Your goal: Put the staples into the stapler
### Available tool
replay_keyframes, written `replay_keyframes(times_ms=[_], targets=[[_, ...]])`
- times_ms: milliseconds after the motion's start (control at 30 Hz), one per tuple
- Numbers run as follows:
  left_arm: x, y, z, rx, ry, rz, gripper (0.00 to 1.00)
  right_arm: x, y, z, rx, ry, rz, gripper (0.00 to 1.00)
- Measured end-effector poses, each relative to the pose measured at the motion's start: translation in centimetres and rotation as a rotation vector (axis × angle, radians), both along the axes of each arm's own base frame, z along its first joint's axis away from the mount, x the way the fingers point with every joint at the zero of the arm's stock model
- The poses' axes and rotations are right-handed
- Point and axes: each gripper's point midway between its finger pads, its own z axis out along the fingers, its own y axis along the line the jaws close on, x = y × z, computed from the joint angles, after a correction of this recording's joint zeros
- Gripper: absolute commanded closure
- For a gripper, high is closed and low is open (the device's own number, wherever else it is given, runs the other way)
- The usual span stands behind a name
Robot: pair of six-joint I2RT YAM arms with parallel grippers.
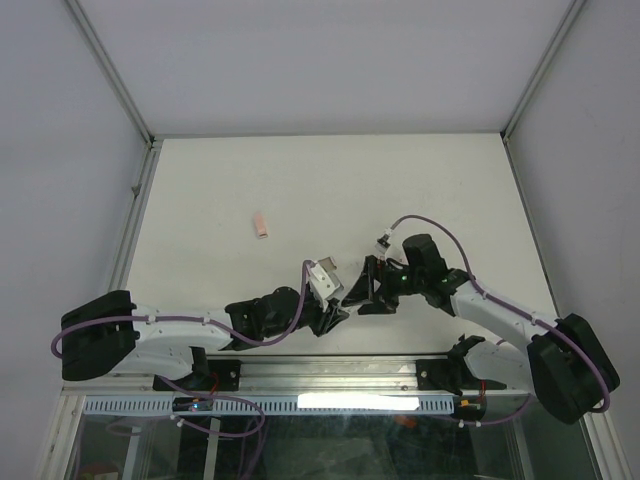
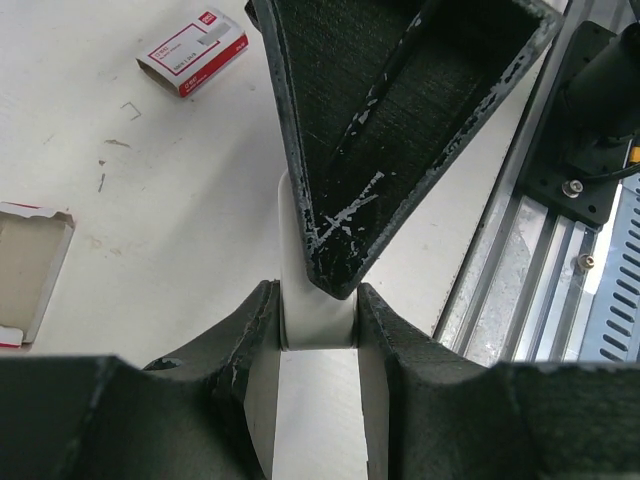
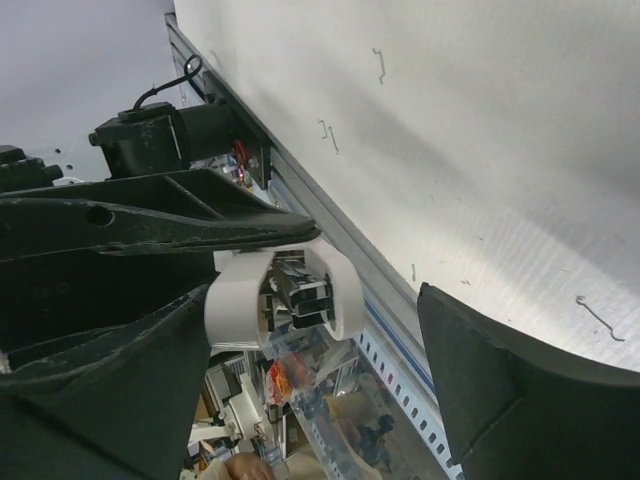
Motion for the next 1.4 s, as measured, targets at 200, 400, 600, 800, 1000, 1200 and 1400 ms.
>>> replay_keyframes(times_ms=[200,400,600,800,1000,1200,1400], targets=[[-0.1,0.1,0.0,0.0,0.003,0.0,1.0,0.1,0.7,1.1,0.058,0.001,0.006,1.0],[-0.2,0.3,0.0,0.003,0.009,-0.001,1.0,0.0,0.8,1.1,0.084,0.031,-0.015,1.0],[-0.2,0.2,0.2,-0.002,0.009,-0.004,1.0,0.0,0.9,1.3,0.095,0.026,-0.015,0.17],[-0.3,0.1,0.9,-0.03,0.012,-0.002,1.0,0.7,0.8,2.2,0.078,-0.039,-0.032,0.14],[0.9,1.0,0.5,-0.012,0.063,0.092,1.0,4.3,-1.0,3.8,-0.029,-0.195,-0.165,0.15],[10.3,6.3,1.2,0.012,0.188,0.467,1.0,9.3,-4.3,5.7,-0.235,-0.379,-0.36,0.15],[20.1,19.8,1.4,-0.046,0.258,1.004,1.0,11.5,-7.5,5.0,-0.42,-0.473,-0.463,0.15]])
